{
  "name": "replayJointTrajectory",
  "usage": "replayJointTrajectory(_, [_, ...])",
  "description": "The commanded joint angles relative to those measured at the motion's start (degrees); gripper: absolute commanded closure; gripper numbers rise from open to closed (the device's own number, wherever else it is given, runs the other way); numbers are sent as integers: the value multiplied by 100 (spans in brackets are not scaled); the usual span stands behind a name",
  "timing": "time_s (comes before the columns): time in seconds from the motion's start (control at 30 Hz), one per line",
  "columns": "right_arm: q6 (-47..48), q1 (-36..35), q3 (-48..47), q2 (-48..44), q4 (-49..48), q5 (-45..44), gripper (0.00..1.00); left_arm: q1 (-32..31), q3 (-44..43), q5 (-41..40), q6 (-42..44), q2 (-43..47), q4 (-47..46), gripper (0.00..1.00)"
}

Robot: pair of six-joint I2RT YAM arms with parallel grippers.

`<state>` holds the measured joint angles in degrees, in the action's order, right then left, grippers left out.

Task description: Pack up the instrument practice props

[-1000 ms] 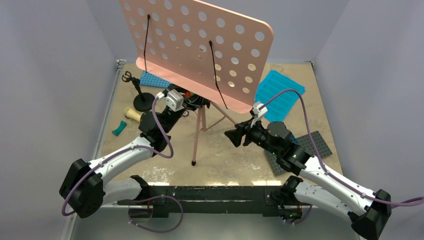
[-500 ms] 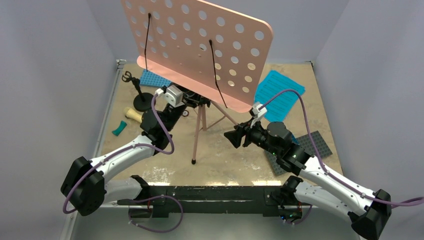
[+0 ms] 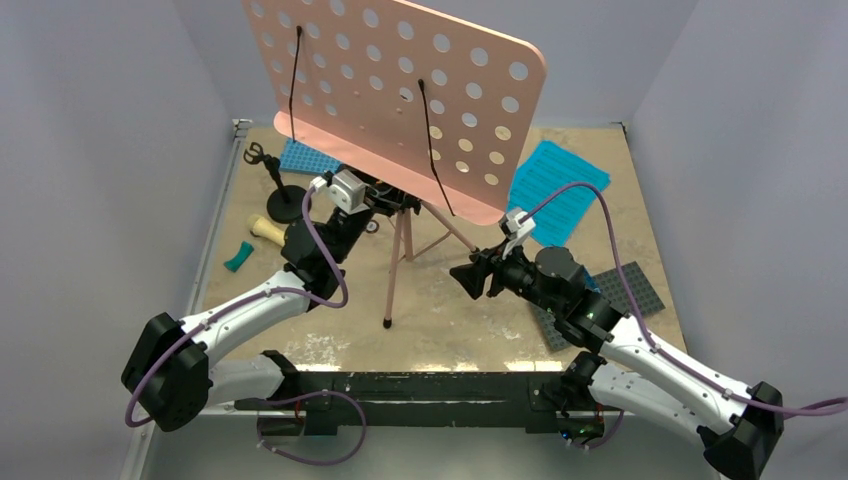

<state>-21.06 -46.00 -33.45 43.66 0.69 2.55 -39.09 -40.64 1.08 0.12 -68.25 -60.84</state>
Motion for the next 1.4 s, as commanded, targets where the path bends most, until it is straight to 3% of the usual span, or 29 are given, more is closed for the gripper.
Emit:
replayJointTrajectory(0.0, [-87,21,-3,-113,6,42,37,-20,-259,3,36,19,-268,56])
replayJointTrajectory(0.57, [-131,20,12,-138,89,56,37,-30,-401,-248,41,-127,-61,47])
replayJointTrajectory(0.67, [-129,18,14,-143,92,53,37,-31,-392,-195,39,-122,-73,59])
replayJointTrajectory(0.87, [-131,15,13,-163,98,86,37,-28,-375,-135,49,-100,-92,100])
replayJointTrajectory(1.17, [44,18,218,-264,-337,165,36,-37,-250,-82,40,296,1169,100])
replayJointTrajectory(1.37, [270,14,604,-208,-1159,-13,14,-38,429,-256,-329,534,1172,100])
